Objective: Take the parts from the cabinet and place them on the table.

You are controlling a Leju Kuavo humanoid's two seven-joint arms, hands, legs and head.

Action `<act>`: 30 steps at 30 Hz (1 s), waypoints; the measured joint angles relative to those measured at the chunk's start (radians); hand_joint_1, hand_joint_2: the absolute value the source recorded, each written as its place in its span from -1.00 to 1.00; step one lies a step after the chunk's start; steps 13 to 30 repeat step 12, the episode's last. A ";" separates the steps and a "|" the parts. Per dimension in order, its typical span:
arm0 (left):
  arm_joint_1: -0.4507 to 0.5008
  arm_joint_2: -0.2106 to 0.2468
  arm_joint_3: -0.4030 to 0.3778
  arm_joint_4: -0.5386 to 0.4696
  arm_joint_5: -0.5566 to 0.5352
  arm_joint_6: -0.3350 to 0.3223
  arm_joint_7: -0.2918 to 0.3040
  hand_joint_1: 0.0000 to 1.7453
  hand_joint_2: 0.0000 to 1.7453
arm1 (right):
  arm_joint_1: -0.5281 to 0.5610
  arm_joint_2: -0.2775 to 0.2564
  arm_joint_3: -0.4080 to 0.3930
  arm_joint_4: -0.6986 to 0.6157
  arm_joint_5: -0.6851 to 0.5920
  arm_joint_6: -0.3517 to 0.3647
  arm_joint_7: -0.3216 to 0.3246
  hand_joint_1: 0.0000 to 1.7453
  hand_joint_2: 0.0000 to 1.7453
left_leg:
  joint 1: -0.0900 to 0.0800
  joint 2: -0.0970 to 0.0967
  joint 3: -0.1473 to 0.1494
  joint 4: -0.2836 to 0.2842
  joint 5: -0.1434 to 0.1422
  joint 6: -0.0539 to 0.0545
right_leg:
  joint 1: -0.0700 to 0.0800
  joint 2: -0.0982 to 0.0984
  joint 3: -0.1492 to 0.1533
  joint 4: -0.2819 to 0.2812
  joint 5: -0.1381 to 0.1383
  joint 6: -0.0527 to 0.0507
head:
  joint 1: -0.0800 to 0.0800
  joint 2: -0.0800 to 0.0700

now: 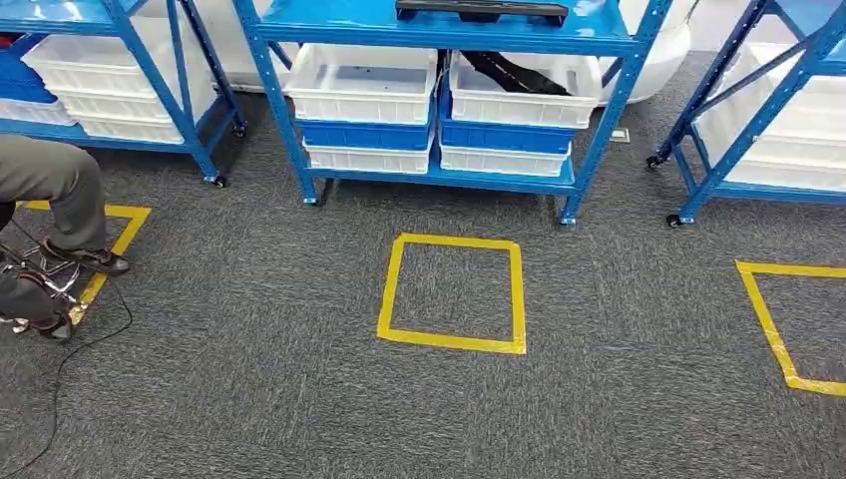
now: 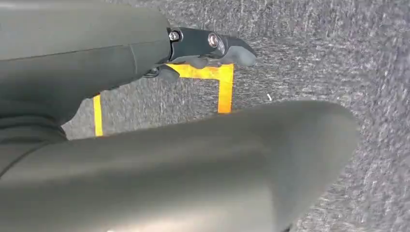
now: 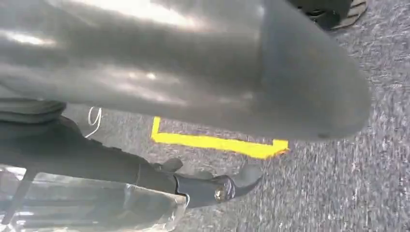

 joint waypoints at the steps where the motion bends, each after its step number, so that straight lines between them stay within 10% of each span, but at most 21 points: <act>1: 0.003 0.000 0.002 0.000 0.000 0.000 0.000 -1.00 -1.00 | 0.000 -0.003 -0.005 0.000 0.000 0.000 0.000 -1.00 -1.00 | -0.003 -0.014 -0.001 -0.003 0.000 0.003 | -0.002 -0.011 0.006 -0.007 0.000 0.003 | 0.000 0.000; 2: 0.004 0.000 0.003 0.000 0.000 0.000 0.000 -1.00 -1.00 | -0.001 -0.004 -0.009 -0.002 0.001 0.000 0.001 -1.00 -1.00 | 0.001 -0.029 0.015 -0.021 0.009 0.008 | 0.011 -0.024 0.013 -0.009 -0.004 0.009 | -0.001 0.000; 5: 0.001 -0.003 0.003 0.000 -0.007 -0.003 -0.009 -1.00 -1.00 | 0.004 -0.014 -0.019 -0.002 0.018 -0.005 0.004 -1.00 -1.00 | 0.012 -0.058 0.021 -0.037 0.021 0.022 | -0.003 0.106 -0.061 0.153 -0.082 -0.004 | 0.008 0.000; 8: 0.002 -0.003 0.004 0.000 -0.012 -0.011 -0.023 -1.00 -1.00 | 0.012 -0.024 -0.021 -0.002 0.034 -0.042 0.035 -1.00 -1.00 | 0.012 -0.091 0.021 -0.036 0.020 0.021 | -0.011 0.118 -0.158 0.314 -0.118 0.006 | 0.008 0.000; 12: 0.003 -0.006 0.006 0.000 -0.021 -0.026 -0.047 -1.00 -1.00 | 0.009 -0.035 -0.022 -0.002 0.050 -0.045 0.054 -1.00 -1.00 | 0.017 -0.119 0.029 -0.026 -0.004 0.002 | -0.037 0.123 -0.055 0.045 0.016 0.065 | 0.008 0.000; 30: 0.003 -0.006 0.006 0.000 -0.021 -0.026 -0.047 -1.00 -1.00 | 0.009 -0.035 -0.022 -0.002 0.050 -0.045 0.054 -1.00 -1.00 | 0.017 -0.119 0.029 -0.026 -0.004 0.002 | -0.037 0.123 -0.055 0.045 0.016 0.065 | 0.008 0.000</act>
